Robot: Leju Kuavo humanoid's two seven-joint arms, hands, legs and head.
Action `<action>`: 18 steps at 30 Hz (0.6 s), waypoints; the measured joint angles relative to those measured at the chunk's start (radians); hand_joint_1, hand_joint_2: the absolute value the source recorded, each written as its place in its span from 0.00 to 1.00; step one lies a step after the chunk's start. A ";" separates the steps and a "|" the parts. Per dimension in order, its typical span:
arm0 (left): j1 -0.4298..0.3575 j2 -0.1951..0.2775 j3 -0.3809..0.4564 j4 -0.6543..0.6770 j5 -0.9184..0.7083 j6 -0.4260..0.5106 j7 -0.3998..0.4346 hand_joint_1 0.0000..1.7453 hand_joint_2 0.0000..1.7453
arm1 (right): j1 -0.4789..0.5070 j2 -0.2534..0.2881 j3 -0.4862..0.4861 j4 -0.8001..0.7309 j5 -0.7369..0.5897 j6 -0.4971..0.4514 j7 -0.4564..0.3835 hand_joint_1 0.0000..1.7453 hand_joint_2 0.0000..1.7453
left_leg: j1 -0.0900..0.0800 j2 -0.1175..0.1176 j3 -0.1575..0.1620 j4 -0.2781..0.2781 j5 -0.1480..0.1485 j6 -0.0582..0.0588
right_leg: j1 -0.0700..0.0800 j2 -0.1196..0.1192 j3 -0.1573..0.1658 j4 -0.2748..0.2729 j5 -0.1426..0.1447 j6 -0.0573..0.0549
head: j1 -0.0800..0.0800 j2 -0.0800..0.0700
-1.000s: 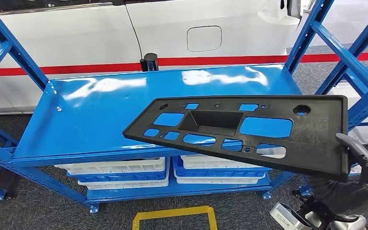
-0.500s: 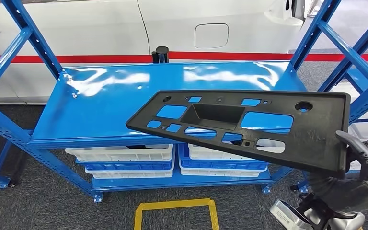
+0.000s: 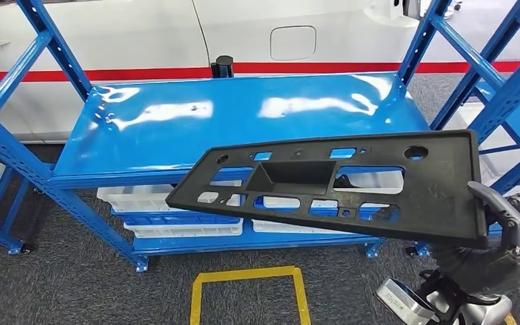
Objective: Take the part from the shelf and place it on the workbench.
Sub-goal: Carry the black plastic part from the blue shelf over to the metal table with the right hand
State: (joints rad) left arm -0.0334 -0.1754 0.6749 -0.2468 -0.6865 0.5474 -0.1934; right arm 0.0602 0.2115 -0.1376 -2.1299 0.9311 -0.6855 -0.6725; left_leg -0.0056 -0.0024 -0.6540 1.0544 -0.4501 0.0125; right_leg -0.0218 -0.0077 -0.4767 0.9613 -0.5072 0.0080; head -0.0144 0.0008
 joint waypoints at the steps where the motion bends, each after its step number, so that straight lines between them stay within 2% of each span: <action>1: 0.000 0.000 0.000 0.000 0.000 0.000 0.000 0.00 1.00 | 0.000 0.001 0.001 0.000 0.001 0.000 0.000 1.00 1.00 | 0.004 -0.001 -0.018 0.058 -0.056 -0.006 | 0.000 -0.002 -0.012 0.000 0.011 -0.005 | -0.001 0.000; 2: 0.000 0.001 0.000 0.000 -0.001 0.000 0.000 0.00 1.00 | 0.001 0.002 0.002 0.000 0.001 0.000 0.000 1.00 1.00 | 0.007 -0.001 -0.035 0.126 -0.105 -0.012 | -0.001 -0.002 -0.023 0.001 0.022 -0.008 | -0.002 0.000; 3: 0.000 0.001 0.001 0.000 -0.001 0.000 0.000 0.00 1.00 | 0.001 0.003 0.002 0.000 0.002 0.000 0.000 1.00 1.00 | 0.010 -0.001 -0.048 0.189 -0.136 -0.018 | -0.001 -0.003 -0.036 0.003 0.033 -0.006 | -0.002 0.000; 4: 0.000 0.001 0.001 0.000 -0.001 0.000 0.000 0.00 1.00 | 0.002 0.003 0.003 0.000 0.002 0.000 0.000 1.00 1.00 | 0.014 -0.001 -0.049 0.228 -0.143 -0.023 | -0.001 -0.003 -0.049 0.006 0.043 -0.003 | -0.002 0.000; 5: 0.000 0.001 0.001 0.000 -0.002 0.000 0.000 0.00 1.00 | 0.003 0.003 0.003 0.000 0.001 0.000 0.000 1.00 1.00 | 0.018 0.000 -0.033 0.233 -0.129 -0.026 | -0.003 -0.003 -0.063 0.010 0.052 0.000 | -0.002 0.000; 6: 0.000 0.002 0.001 0.000 -0.002 0.000 0.000 0.00 1.00 | 0.004 0.004 0.003 0.000 0.001 0.000 0.000 1.00 1.00 | 0.022 0.000 0.001 0.200 -0.103 -0.030 | -0.005 -0.003 -0.077 0.016 0.059 0.005 | -0.002 0.000; 7: -0.001 0.002 0.001 0.000 -0.002 0.000 0.000 0.00 1.00 | 0.005 0.004 0.003 0.000 0.001 0.000 0.000 1.00 1.00 | 0.027 0.000 0.051 0.139 -0.080 -0.033 | -0.007 -0.003 -0.090 0.023 0.064 0.010 | -0.002 0.000; 8: -0.002 0.002 0.001 0.000 -0.002 0.000 0.000 0.00 1.00 | 0.005 0.004 0.003 0.000 0.002 0.000 0.000 1.00 1.00 | 0.029 -0.001 0.104 0.066 -0.069 -0.036 | -0.007 -0.003 -0.103 0.033 0.069 0.015 | -0.002 0.000; 9: -0.003 0.002 0.001 0.000 -0.002 0.000 0.000 0.00 1.00 | 0.005 0.004 0.003 0.000 0.002 0.000 0.000 1.00 1.00 | 0.029 -0.003 0.144 0.005 -0.070 -0.036 | -0.006 -0.003 -0.113 0.041 0.073 0.022 | -0.002 0.000; 10: -0.004 0.002 0.001 0.000 -0.003 0.001 0.000 0.00 1.00 | 0.005 0.004 0.003 0.000 0.002 0.000 0.000 1.00 1.00 | 0.028 -0.005 0.166 -0.034 -0.076 -0.032 | -0.004 -0.003 -0.121 0.047 0.078 0.030 | -0.002 0.000; 11: -0.004 0.002 0.001 0.000 -0.003 0.001 -0.001 0.00 1.00 | 0.005 0.004 0.003 0.000 0.002 0.000 0.000 1.00 1.00 | 0.024 -0.006 0.171 -0.051 -0.082 -0.025 | -0.003 -0.004 -0.127 0.049 0.086 0.038 | -0.001 0.000; 13: -0.004 0.003 0.001 0.000 -0.004 0.004 -0.003 0.00 1.00 | 0.006 0.004 0.003 0.000 0.002 0.000 0.000 1.00 1.00 | 0.019 -0.003 0.153 -0.055 -0.069 0.000 | -0.003 -0.003 -0.135 0.048 0.096 0.054 | -0.001 0.000; 14: -0.004 0.003 0.001 0.000 -0.004 0.005 -0.003 0.00 1.00 | 0.007 0.004 0.003 0.000 0.002 0.000 0.000 1.00 1.00 | 0.018 0.000 0.142 -0.057 -0.058 0.014 | -0.004 -0.002 -0.145 0.060 0.083 0.054 | 0.000 0.000; 15: -0.004 0.003 0.002 0.000 -0.004 0.006 -0.004 0.00 1.00 | 0.007 0.004 0.003 0.000 0.002 0.000 0.000 1.00 1.00 | 0.018 0.003 0.128 -0.059 -0.045 0.026 | -0.004 -0.001 -0.160 0.092 0.052 0.049 | 0.001 0.000; 17: -0.006 0.003 0.002 0.000 -0.006 0.008 -0.006 0.00 1.00 | 0.008 0.004 0.003 0.000 0.000 0.000 0.000 1.00 1.00 | 0.017 0.007 0.100 -0.059 -0.020 0.039 | -0.004 0.002 -0.199 0.211 -0.041 0.035 | 0.003 0.000; 18: -0.006 0.003 0.002 0.000 -0.006 0.008 -0.007 0.00 1.00 | 0.009 0.003 0.003 0.000 0.000 0.000 0.000 1.00 1.00 | 0.016 0.009 0.086 -0.059 -0.007 0.040 | -0.004 0.003 -0.213 0.277 -0.076 0.034 | 0.003 0.000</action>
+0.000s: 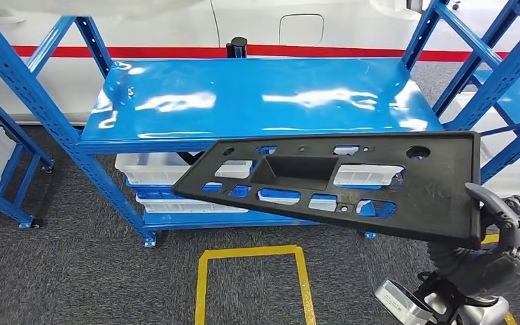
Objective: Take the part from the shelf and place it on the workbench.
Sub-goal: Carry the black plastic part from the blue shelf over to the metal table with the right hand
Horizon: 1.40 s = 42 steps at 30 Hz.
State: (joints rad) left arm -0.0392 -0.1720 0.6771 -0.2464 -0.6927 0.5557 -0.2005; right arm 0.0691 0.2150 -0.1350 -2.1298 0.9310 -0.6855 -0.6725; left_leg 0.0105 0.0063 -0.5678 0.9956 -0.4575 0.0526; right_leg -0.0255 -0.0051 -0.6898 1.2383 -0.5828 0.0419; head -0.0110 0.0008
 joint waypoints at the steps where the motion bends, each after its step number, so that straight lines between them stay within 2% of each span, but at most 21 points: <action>1: 0.000 0.000 0.000 0.000 0.000 0.000 -0.001 0.00 1.00 | 0.001 -0.001 0.000 0.000 -0.001 0.000 0.000 1.00 1.00 | -0.001 0.001 -0.015 0.001 0.013 0.000 | 0.001 0.001 -0.002 0.046 -0.014 0.005 | 0.000 0.000; 2: 0.000 0.000 0.000 0.000 -0.001 0.000 -0.001 0.00 1.00 | 0.002 -0.001 0.000 0.000 -0.001 0.000 0.000 1.00 1.00 | -0.002 0.002 -0.029 0.001 0.025 -0.001 | 0.001 0.001 0.011 0.062 -0.011 0.013 | 0.000 0.000; 4: 0.000 0.001 0.000 0.000 -0.001 0.000 -0.002 0.00 1.00 | 0.003 -0.002 0.000 0.000 -0.001 0.000 0.000 1.00 1.00 | -0.002 0.003 -0.056 0.002 0.048 -0.006 | 0.001 0.001 0.096 -0.022 0.027 0.028 | 0.000 0.000; 6: 0.000 0.000 0.001 0.000 -0.003 0.000 -0.002 0.00 1.00 | 0.002 -0.003 0.000 0.000 -0.001 0.000 0.000 1.00 1.00 | -0.005 0.002 -0.074 0.004 0.069 -0.016 | 0.006 0.002 0.215 -0.185 0.038 0.024 | 0.000 0.000; 8: 0.000 0.000 0.001 0.000 -0.004 0.000 -0.003 0.00 1.00 | 0.003 -0.003 -0.001 0.000 -0.002 0.000 0.000 1.00 1.00 | -0.008 0.001 -0.081 0.002 0.089 -0.027 | 0.014 0.002 0.267 -0.274 0.028 0.014 | -0.001 0.000; 11: 0.002 0.002 0.001 0.001 -0.006 0.000 -0.004 0.00 1.00 | 0.006 -0.004 -0.002 0.000 -0.006 0.000 0.000 1.00 1.00 | -0.003 0.000 -0.091 0.007 0.090 -0.045 | 0.007 0.001 0.245 -0.278 0.046 -0.008 | -0.002 0.000; 14: 0.003 0.004 0.002 0.001 -0.007 0.000 -0.005 0.00 1.00 | 0.007 -0.004 -0.002 0.000 -0.008 0.000 0.000 1.00 1.00 | 0.002 -0.005 -0.133 0.138 -0.051 -0.059 | 0.001 -0.004 0.210 -0.278 0.082 -0.032 | -0.003 0.000; 16: 0.003 0.005 0.002 0.002 -0.007 0.000 -0.005 0.00 1.00 | 0.007 -0.004 -0.002 0.000 -0.008 0.000 0.000 1.00 1.00 | 0.003 -0.006 -0.153 0.260 -0.115 -0.066 | 0.003 -0.005 0.184 -0.274 0.104 -0.033 | -0.003 0.000; 18: 0.003 0.005 0.002 0.002 -0.008 0.000 -0.006 0.00 1.00 | 0.008 -0.005 -0.002 0.000 -0.008 0.000 0.000 1.00 1.00 | 0.004 -0.006 -0.123 0.282 -0.092 -0.069 | 0.003 -0.006 0.154 -0.264 0.122 -0.027 | -0.003 0.000; 20: 0.002 0.006 0.002 0.002 -0.011 0.000 -0.007 0.00 1.00 | 0.009 -0.005 -0.003 0.000 -0.007 0.000 0.000 1.00 1.00 | 0.008 -0.007 -0.029 0.171 -0.054 -0.068 | 0.001 -0.006 0.125 -0.247 0.131 -0.018 | -0.004 0.000; 22: 0.000 0.007 0.002 0.002 -0.014 0.001 -0.008 0.00 1.00 | 0.008 -0.004 -0.004 0.000 -0.006 0.000 0.000 1.00 1.00 | 0.006 -0.011 0.052 0.049 -0.057 -0.064 | 0.004 -0.007 0.103 -0.231 0.140 -0.004 | -0.003 0.000; 23: -0.001 0.007 0.002 0.002 -0.015 0.001 -0.009 0.00 1.00 | 0.009 -0.004 -0.004 0.000 -0.004 0.000 0.000 1.00 1.00 | 0.003 -0.014 0.068 0.020 -0.065 -0.060 | 0.006 -0.008 0.097 -0.228 0.146 0.004 | -0.002 0.000; 25: -0.001 0.008 0.002 0.004 -0.015 0.001 -0.009 0.00 1.00 | 0.009 -0.004 -0.005 0.000 -0.001 0.000 0.000 1.00 1.00 | -0.002 -0.014 0.060 0.012 -0.058 -0.044 | 0.006 -0.009 0.090 -0.228 0.158 0.020 | -0.001 0.000; 27: -0.002 0.009 0.002 0.006 -0.015 0.002 -0.010 0.00 1.00 | 0.009 -0.004 -0.006 0.000 0.000 0.000 0.000 1.00 1.00 | -0.002 -0.008 0.046 0.007 -0.041 -0.020 | 0.005 -0.007 0.071 -0.204 0.135 0.023 | -0.001 0.000; 29: -0.003 0.010 0.002 0.006 -0.015 0.002 -0.010 0.00 1.00 | 0.010 -0.004 -0.006 0.000 0.000 0.000 0.000 1.00 1.00 | -0.002 -0.003 0.025 0.005 -0.020 -0.003 | 0.004 -0.003 0.034 -0.110 0.061 0.013 | 0.000 0.000; 31: -0.004 0.011 0.002 0.007 -0.015 0.002 -0.010 0.00 1.00 | 0.011 -0.004 -0.006 0.000 -0.001 0.000 0.000 1.00 1.00 | -0.004 -0.001 -0.002 0.006 0.000 0.000 | 0.004 -0.001 0.003 0.016 -0.004 0.010 | 0.000 0.000; 33: -0.004 0.011 0.002 0.007 -0.015 0.002 -0.010 0.00 1.00 | 0.012 -0.004 -0.006 0.000 -0.002 0.000 0.000 1.00 1.00 | -0.005 0.001 -0.028 0.007 0.020 -0.002 | 0.004 0.000 0.025 0.046 -0.002 0.023 | 0.001 0.000; 36: -0.004 0.011 0.002 0.007 -0.015 0.002 -0.011 0.00 1.00 | 0.010 -0.004 -0.006 0.000 0.001 0.000 0.000 1.00 1.00 | -0.006 0.001 -0.056 0.009 0.045 -0.013 | 0.007 0.001 0.171 -0.150 0.048 0.036 | 0.001 0.000; 38: -0.004 0.011 0.003 0.007 -0.014 0.002 -0.012 0.00 1.00 | 0.008 -0.004 -0.006 0.001 0.004 0.000 0.000 1.00 1.00 | -0.008 0.001 -0.065 0.008 0.062 -0.024 | 0.014 0.003 0.234 -0.253 0.048 0.025 | 0.000 0.000; 40: -0.004 0.012 0.003 0.008 -0.014 0.003 -0.013 0.00 1.00 | 0.007 -0.003 -0.006 0.004 0.007 0.000 0.000 1.00 1.00 | -0.009 0.001 -0.070 0.005 0.079 -0.034 | 0.018 0.004 0.232 -0.266 0.051 0.012 | -0.001 0.000; 42: -0.003 0.012 0.003 0.009 -0.014 0.004 -0.013 0.00 1.00 | 0.004 -0.003 -0.006 0.008 0.009 0.000 0.000 1.00 1.00 | -0.006 -0.003 -0.081 0.020 0.058 -0.044 | 0.009 0.002 0.216 -0.264 0.065 -0.007 | -0.001 0.000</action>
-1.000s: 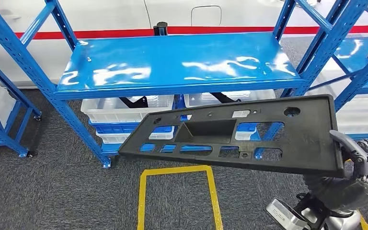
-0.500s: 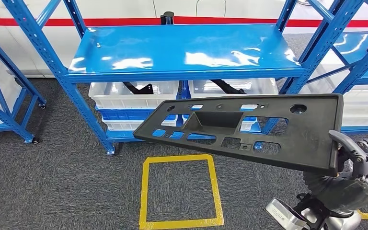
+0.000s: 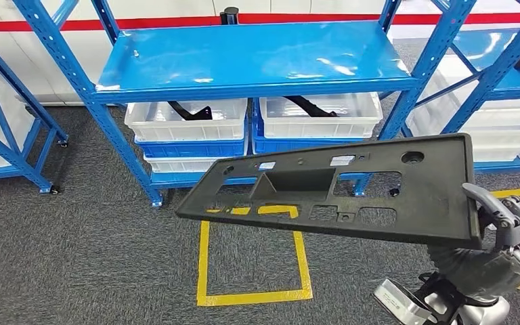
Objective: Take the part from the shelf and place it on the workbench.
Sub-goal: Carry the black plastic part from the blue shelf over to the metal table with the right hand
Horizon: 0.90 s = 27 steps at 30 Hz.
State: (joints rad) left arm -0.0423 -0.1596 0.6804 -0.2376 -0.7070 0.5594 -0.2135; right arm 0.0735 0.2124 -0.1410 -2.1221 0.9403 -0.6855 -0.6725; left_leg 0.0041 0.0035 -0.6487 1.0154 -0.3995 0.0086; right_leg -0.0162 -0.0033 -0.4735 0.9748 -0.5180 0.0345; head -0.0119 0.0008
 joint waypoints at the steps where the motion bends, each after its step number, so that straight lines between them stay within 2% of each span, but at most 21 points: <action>1: 0.000 0.000 0.000 0.000 0.000 0.001 0.000 0.00 1.00 | -0.001 0.000 0.000 0.002 0.000 0.000 0.000 1.00 1.00 | 0.001 -0.002 -0.011 0.033 -0.038 -0.004 | -0.005 -0.002 -0.009 0.000 0.009 -0.013 | 0.000 0.000; 3: 0.000 0.001 0.001 0.001 0.000 0.001 0.001 0.00 1.00 | -0.002 0.001 0.000 0.005 0.001 0.000 0.000 1.00 1.00 | 0.005 -0.004 -0.044 0.154 -0.140 -0.012 | -0.004 -0.005 -0.032 0.004 0.028 -0.030 | -0.001 0.000; 4: 0.000 0.001 0.001 0.001 0.000 0.002 0.001 0.00 1.00 | -0.002 0.001 0.000 0.007 0.002 0.000 0.000 1.00 1.00 | 0.006 -0.004 -0.058 0.222 -0.176 -0.016 | -0.002 -0.006 -0.046 0.007 0.038 -0.032 | -0.001 0.000; 5: 0.000 0.001 0.001 0.001 0.000 0.002 0.001 0.00 1.00 | -0.002 0.001 0.000 0.009 0.002 0.000 0.000 1.00 1.00 | 0.007 -0.005 -0.061 0.268 -0.186 -0.018 | -0.001 -0.007 -0.060 0.010 0.046 -0.032 | -0.001 0.000; 6: -0.001 0.001 0.001 0.001 0.000 0.002 0.001 0.00 1.00 | -0.002 0.001 0.000 0.011 0.002 0.000 0.000 1.00 1.00 | 0.008 -0.004 -0.047 0.279 -0.173 -0.019 | 0.000 -0.007 -0.076 0.016 0.054 -0.030 | -0.001 0.000; 7: -0.001 0.001 0.001 0.001 0.000 0.002 0.001 0.00 1.00 | -0.002 0.001 0.000 0.012 0.002 0.000 0.000 1.00 1.00 | 0.009 -0.004 -0.018 0.257 -0.148 -0.019 | 0.000 -0.007 -0.090 0.022 0.060 -0.027 | -0.001 0.000; 8: -0.001 0.002 0.001 0.001 0.000 0.002 0.001 0.00 1.00 | -0.002 0.001 0.000 0.012 0.002 0.000 0.000 1.00 1.00 | 0.010 -0.005 0.027 0.203 -0.122 -0.018 | 0.000 -0.007 -0.104 0.030 0.065 -0.024 | -0.002 0.000; 10: -0.005 0.002 0.002 0.001 -0.001 0.003 0.001 0.00 1.00 | -0.002 0.001 0.000 0.013 0.002 0.000 0.000 1.00 1.00 | 0.009 -0.007 0.116 0.075 -0.117 -0.013 | 0.003 -0.007 -0.125 0.044 0.075 -0.013 | -0.001 0.000; 11: -0.007 0.002 0.002 0.001 -0.002 0.003 0.001 0.00 1.00 | -0.002 0.001 0.000 0.013 0.001 0.000 0.000 1.00 1.00 | 0.006 -0.009 0.143 0.029 -0.125 -0.009 | 0.004 -0.008 -0.131 0.047 0.081 -0.006 | -0.001 0.000; 12: -0.008 0.002 0.002 0.001 -0.003 0.003 0.001 0.00 1.00 | -0.001 0.001 -0.001 0.013 0.001 0.000 0.000 1.00 1.00 | 0.002 -0.011 0.152 0.007 -0.133 -0.005 | 0.005 -0.009 -0.136 0.048 0.088 0.002 | 0.000 0.000; 14: -0.008 0.002 0.002 0.002 -0.004 0.003 0.000 0.00 1.00 | 0.001 0.002 -0.001 0.013 0.000 0.000 0.000 1.00 1.00 | -0.001 -0.009 0.141 -0.003 -0.122 0.012 | 0.004 -0.010 -0.142 0.050 0.098 0.015 | 0.000 0.000; 15: -0.008 0.002 0.002 0.002 -0.006 0.002 0.000 0.00 1.00 | 0.003 0.002 -0.001 0.013 0.000 0.000 0.000 1.00 1.00 | 0.000 -0.006 0.132 -0.006 -0.112 0.023 | 0.003 -0.009 -0.149 0.059 0.087 0.017 | 0.000 0.000; 17: -0.010 0.003 0.003 0.003 -0.010 0.001 0.000 0.00 1.00 | 0.008 0.001 -0.001 0.013 -0.001 0.000 0.000 1.00 1.00 | 0.003 0.000 0.108 -0.011 -0.088 0.042 | 0.003 -0.006 -0.175 0.126 0.018 0.012 | 0.001 0.000; 19: -0.011 0.004 0.003 0.004 -0.013 0.000 0.000 0.00 1.00 | 0.011 0.000 -0.001 0.013 -0.002 0.000 0.000 1.00 1.00 | 0.003 0.004 0.079 -0.011 -0.064 0.047 | 0.003 -0.003 -0.203 0.247 -0.063 0.009 | 0.002 0.000; 20: -0.011 0.004 0.003 0.005 -0.013 -0.001 0.000 0.00 1.00 | 0.013 -0.001 -0.001 0.013 -0.004 0.000 0.000 1.00 1.00 | 0.003 0.006 0.063 -0.010 -0.050 0.045 | 0.002 -0.002 -0.206 0.297 -0.078 0.015 | 0.002 0.000; 21: -0.011 0.004 0.003 0.005 -0.013 -0.002 0.000 0.00 1.00 | 0.015 -0.002 -0.002 0.013 -0.006 0.000 0.000 1.00 1.00 | 0.003 0.008 0.048 -0.009 -0.037 0.043 | 0.000 -0.002 -0.199 0.325 -0.074 0.026 | 0.002 0.000; 22: -0.011 0.004 0.003 0.006 -0.014 -0.002 -0.001 0.00 1.00 | 0.016 -0.004 -0.002 0.013 -0.008 0.000 0.000 1.00 1.00 | 0.004 0.009 0.032 -0.008 -0.023 0.040 | -0.003 -0.002 -0.174 0.318 -0.051 0.039 | 0.002 0.000; 24: -0.011 0.005 0.003 0.006 -0.014 -0.005 -0.003 0.00 1.00 | 0.018 -0.006 -0.002 0.012 -0.009 0.000 0.000 1.00 1.00 | 0.006 0.010 0.003 -0.005 0.001 0.030 | -0.010 -0.001 -0.076 0.199 -0.016 0.057 | 0.002 0.000; 25: -0.011 0.005 0.003 0.006 -0.014 -0.006 -0.004 0.00 1.00 | 0.019 -0.007 -0.003 0.012 -0.010 0.000 0.000 1.00 1.00 | 0.005 0.010 -0.008 -0.003 0.013 0.023 | -0.009 0.000 -0.018 0.115 -0.018 0.054 | 0.002 0.000; 26: -0.011 0.006 0.003 0.007 -0.015 -0.008 -0.005 0.00 1.00 | 0.021 -0.007 -0.003 0.011 -0.010 0.000 0.000 1.00 1.00 | 0.004 0.010 -0.014 -0.003 0.025 0.016 | -0.007 0.001 0.020 0.052 -0.029 0.047 | 0.001 0.000; 27: -0.011 0.008 0.003 0.007 -0.015 -0.010 -0.006 0.00 1.00 | 0.023 -0.008 -0.004 0.010 -0.012 0.000 0.000 1.00 1.00 | 0.003 0.009 -0.017 -0.006 0.037 0.010 | -0.002 0.002 0.039 0.014 -0.040 0.035 | 0.000 0.000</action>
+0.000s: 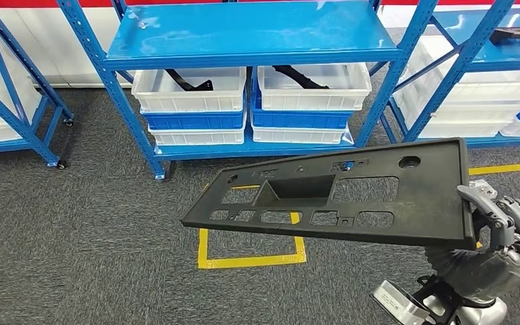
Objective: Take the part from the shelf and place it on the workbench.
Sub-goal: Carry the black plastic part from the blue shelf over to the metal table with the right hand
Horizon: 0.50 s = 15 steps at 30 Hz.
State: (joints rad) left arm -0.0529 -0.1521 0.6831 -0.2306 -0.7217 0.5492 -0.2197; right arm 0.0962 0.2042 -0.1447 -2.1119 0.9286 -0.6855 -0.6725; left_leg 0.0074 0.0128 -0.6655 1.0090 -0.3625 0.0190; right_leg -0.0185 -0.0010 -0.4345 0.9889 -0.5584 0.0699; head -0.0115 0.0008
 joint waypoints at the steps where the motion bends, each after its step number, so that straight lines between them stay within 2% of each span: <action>1: 0.001 0.001 0.000 0.001 0.000 -0.002 -0.001 0.00 1.00 | 0.002 -0.001 -0.001 -0.001 -0.002 0.000 0.000 1.00 1.00 | 0.000 0.000 -0.001 -0.004 0.012 -0.006 | 0.004 0.001 0.000 -0.011 0.000 -0.012 | -0.001 0.000; 2: 0.002 0.002 0.000 0.002 0.000 -0.003 -0.003 0.00 1.00 | 0.004 -0.002 -0.002 -0.001 -0.004 0.000 0.000 1.00 1.00 | 0.003 -0.001 -0.003 -0.007 0.019 -0.012 | 0.001 0.000 -0.011 -0.007 0.009 -0.024 | -0.001 0.000; 3: 0.003 0.004 0.000 0.004 0.000 -0.004 -0.006 0.00 1.00 | 0.005 -0.004 -0.002 -0.002 -0.006 0.000 0.000 1.00 1.00 | 0.006 -0.002 -0.008 -0.002 0.006 -0.018 | 0.000 -0.002 -0.021 -0.005 0.019 -0.037 | -0.002 0.000; 4: 0.004 0.005 0.000 0.006 0.000 -0.005 -0.008 0.00 1.00 | 0.005 -0.005 -0.003 -0.002 -0.008 0.000 0.000 1.00 1.00 | 0.008 -0.004 -0.017 0.018 -0.027 -0.023 | -0.003 -0.003 -0.033 -0.006 0.030 -0.051 | -0.002 0.000; 5: 0.005 0.007 0.000 0.008 0.000 -0.005 -0.010 0.00 1.00 | 0.005 -0.006 -0.004 -0.002 -0.008 0.000 0.000 1.00 1.00 | 0.010 -0.006 -0.028 0.059 -0.082 -0.027 | -0.005 -0.005 -0.046 -0.006 0.044 -0.062 | -0.002 0.000; 7: 0.005 0.008 0.000 0.009 0.000 -0.005 -0.012 0.00 1.00 | 0.005 -0.007 -0.006 -0.002 -0.009 0.000 0.000 1.00 1.00 | 0.011 -0.009 -0.051 0.179 -0.190 -0.032 | 0.000 -0.006 -0.073 -0.005 0.070 -0.073 | -0.003 0.000; 8: 0.004 0.009 0.000 0.010 -0.001 -0.005 -0.013 0.00 1.00 | 0.006 -0.007 -0.007 -0.002 -0.008 0.000 0.000 1.00 1.00 | 0.011 -0.010 -0.055 0.238 -0.213 -0.033 | 0.002 -0.006 -0.089 -0.003 0.084 -0.073 | -0.003 0.000; 9: 0.003 0.010 0.000 0.011 -0.002 -0.005 -0.013 0.00 1.00 | 0.007 -0.007 -0.008 -0.002 -0.009 0.000 0.000 1.00 1.00 | 0.011 -0.011 -0.048 0.273 -0.207 -0.033 | 0.004 -0.006 -0.106 -0.001 0.098 -0.073 | -0.003 0.000; 10: 0.002 0.010 0.000 0.012 -0.004 -0.005 -0.014 0.00 1.00 | 0.009 -0.008 -0.009 -0.002 -0.009 0.000 0.000 1.00 1.00 | 0.011 -0.011 -0.027 0.283 -0.184 -0.032 | 0.006 -0.006 -0.123 0.003 0.111 -0.071 | -0.003 0.000; 11: 0.002 0.011 0.000 0.012 -0.007 -0.005 -0.014 0.00 1.00 | 0.011 -0.008 -0.011 -0.002 -0.010 0.000 0.000 1.00 1.00 | 0.011 -0.011 0.011 0.256 -0.154 -0.028 | 0.007 -0.006 -0.142 0.008 0.122 -0.068 | -0.003 0.000; 12: 0.000 0.011 -0.001 0.013 -0.010 -0.005 -0.014 0.00 1.00 | 0.014 -0.008 -0.013 -0.003 -0.010 0.000 0.000 1.00 1.00 | 0.010 -0.013 0.068 0.192 -0.143 -0.023 | 0.008 -0.006 -0.158 0.013 0.131 -0.063 | -0.003 0.000; 13: -0.002 0.012 -0.002 0.013 -0.013 -0.005 -0.014 0.00 1.00 | 0.016 -0.007 -0.016 -0.005 -0.011 0.000 0.000 1.00 1.00 | 0.009 -0.014 0.128 0.114 -0.148 -0.017 | 0.010 -0.006 -0.170 0.018 0.139 -0.058 | -0.003 0.000; 14: -0.005 0.013 -0.004 0.014 -0.017 -0.005 -0.014 0.00 1.00 | 0.017 -0.007 -0.019 -0.008 -0.012 0.000 0.000 1.00 1.00 | 0.006 -0.016 0.174 0.046 -0.162 -0.012 | 0.011 -0.008 -0.178 0.022 0.148 -0.052 | -0.002 0.000; 15: -0.007 0.014 -0.006 0.014 -0.021 -0.005 -0.014 0.00 1.00 | 0.019 -0.008 -0.021 -0.012 -0.013 0.000 0.000 1.00 1.00 | 0.002 -0.017 0.202 -0.001 -0.178 -0.007 | 0.012 -0.010 -0.183 0.023 0.157 -0.046 | -0.002 0.000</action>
State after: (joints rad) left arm -0.0602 -0.1385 0.6774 -0.2164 -0.7424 0.5438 -0.2333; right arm 0.1151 0.1967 -0.1660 -2.1235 0.9156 -0.6855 -0.6725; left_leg 0.0096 -0.0042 -0.4631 1.0079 -0.5408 0.0122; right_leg -0.0067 -0.0108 -0.6176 1.0119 -0.4016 0.0243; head -0.0132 0.0008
